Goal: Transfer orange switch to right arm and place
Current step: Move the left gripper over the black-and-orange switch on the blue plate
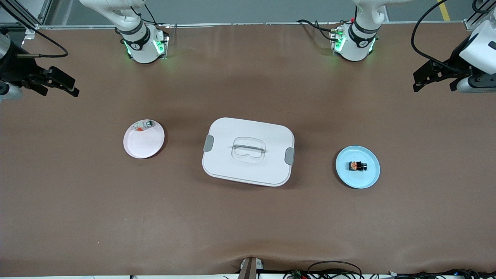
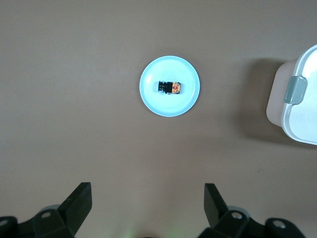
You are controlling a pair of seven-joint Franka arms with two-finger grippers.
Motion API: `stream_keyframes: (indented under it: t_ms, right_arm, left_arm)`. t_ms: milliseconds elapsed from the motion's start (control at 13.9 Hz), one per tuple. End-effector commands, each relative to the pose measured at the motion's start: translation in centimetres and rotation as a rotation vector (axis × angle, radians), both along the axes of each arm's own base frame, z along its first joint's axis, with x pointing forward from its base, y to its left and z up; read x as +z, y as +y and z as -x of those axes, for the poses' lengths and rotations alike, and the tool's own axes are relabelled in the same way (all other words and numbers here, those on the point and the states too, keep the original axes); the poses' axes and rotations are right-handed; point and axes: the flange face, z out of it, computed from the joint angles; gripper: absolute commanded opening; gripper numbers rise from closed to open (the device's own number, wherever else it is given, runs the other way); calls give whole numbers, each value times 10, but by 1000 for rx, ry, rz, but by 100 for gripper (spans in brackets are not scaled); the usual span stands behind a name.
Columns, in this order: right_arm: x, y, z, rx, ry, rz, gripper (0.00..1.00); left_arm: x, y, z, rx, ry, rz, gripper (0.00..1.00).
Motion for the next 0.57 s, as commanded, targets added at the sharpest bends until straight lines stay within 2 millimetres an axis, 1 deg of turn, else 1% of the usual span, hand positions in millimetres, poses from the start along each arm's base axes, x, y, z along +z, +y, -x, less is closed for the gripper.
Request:
stream_keyframes:
  t_ms: [0, 215, 359, 502]
  right_arm:
    - [3, -4, 7, -4, -9, 3, 100]
    - [3, -6, 7, -4, -3, 17, 100]
    - [2, -6, 7, -4, -1, 24, 100]
    - [2, -6, 7, -2, 0, 25, 100]
  left_arm:
    - [9, 2, 3, 9, 0, 15, 100]
    - [8, 2, 2, 9, 1, 14, 100]
    - [2, 3, -2, 4, 13, 6, 100]
    - [-14, 2, -13, -4, 40, 12, 100]
